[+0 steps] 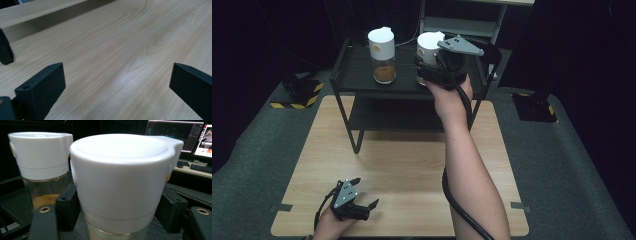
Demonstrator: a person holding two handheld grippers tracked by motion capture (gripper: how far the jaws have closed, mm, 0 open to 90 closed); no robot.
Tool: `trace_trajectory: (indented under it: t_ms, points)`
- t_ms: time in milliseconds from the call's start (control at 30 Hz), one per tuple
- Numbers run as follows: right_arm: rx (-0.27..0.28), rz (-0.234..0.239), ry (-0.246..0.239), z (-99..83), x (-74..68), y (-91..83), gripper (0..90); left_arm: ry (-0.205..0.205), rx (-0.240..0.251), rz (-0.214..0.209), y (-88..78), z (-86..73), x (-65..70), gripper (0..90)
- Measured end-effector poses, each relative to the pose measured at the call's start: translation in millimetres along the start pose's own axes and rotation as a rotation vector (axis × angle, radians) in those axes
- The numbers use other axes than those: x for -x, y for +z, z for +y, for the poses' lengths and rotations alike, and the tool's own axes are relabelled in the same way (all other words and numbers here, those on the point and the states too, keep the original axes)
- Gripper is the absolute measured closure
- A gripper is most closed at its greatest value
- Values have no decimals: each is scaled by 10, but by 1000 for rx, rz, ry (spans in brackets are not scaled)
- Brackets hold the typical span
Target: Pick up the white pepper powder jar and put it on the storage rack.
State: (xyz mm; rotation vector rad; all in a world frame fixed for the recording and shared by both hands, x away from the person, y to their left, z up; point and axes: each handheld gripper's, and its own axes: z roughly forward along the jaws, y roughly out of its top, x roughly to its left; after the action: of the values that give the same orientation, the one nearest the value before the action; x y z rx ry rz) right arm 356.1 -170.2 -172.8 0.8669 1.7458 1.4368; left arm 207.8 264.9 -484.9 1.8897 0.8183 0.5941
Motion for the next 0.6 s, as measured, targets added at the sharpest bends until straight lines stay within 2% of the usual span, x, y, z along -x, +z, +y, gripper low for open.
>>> trace_trajectory:
  t_ms: [267, 600]
  points:
    - [-10, -8, 2, 28, 16, 107, 302, 3, 0, -6, 2, 0, -6, 6]
    - [-17, -2, 30, 24, 76, 175, 302, 0, -1, -5, 1, 2, -9, 5]
